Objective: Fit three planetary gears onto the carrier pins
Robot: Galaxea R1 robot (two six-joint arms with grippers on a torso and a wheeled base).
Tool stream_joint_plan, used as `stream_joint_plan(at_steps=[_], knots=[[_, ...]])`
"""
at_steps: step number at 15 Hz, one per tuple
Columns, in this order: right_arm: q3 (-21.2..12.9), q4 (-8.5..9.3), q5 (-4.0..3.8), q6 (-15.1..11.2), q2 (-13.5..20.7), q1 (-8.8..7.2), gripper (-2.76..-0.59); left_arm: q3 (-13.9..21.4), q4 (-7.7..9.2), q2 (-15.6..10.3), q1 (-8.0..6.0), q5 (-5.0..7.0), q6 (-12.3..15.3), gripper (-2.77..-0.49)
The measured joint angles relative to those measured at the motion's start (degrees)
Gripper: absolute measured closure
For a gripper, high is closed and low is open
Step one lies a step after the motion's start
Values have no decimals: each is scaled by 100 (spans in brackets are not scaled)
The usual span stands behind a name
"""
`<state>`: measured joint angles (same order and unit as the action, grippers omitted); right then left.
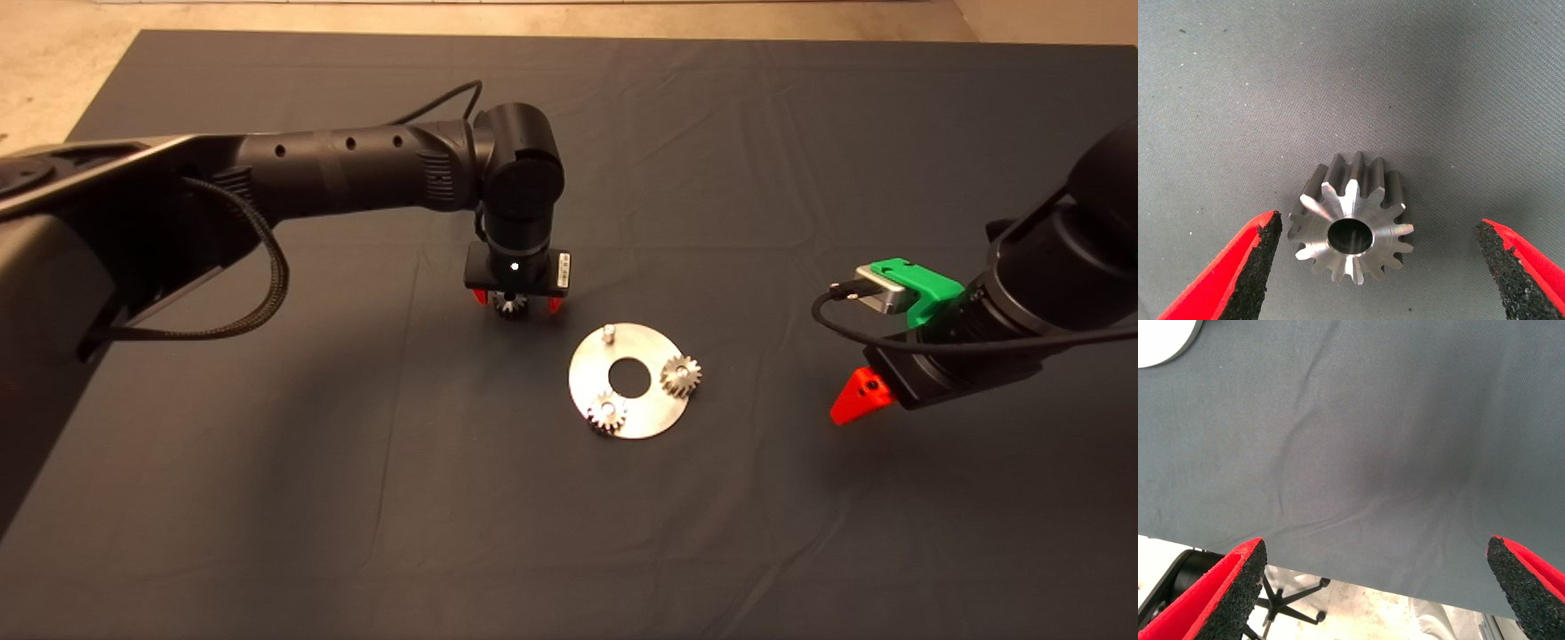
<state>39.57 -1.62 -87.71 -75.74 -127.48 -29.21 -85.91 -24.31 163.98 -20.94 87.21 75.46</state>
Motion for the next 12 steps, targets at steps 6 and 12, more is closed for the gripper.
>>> stream_joint_plan(at_steps=[6, 12], knots=[[-5, 0, 0, -19, 0, 1, -247, 0, -104, 2, 93, 2, -258, -206], [-5, 0, 0, -22, 0, 0, -247, 2, -227, 17, 93, 7, -397, -206]])
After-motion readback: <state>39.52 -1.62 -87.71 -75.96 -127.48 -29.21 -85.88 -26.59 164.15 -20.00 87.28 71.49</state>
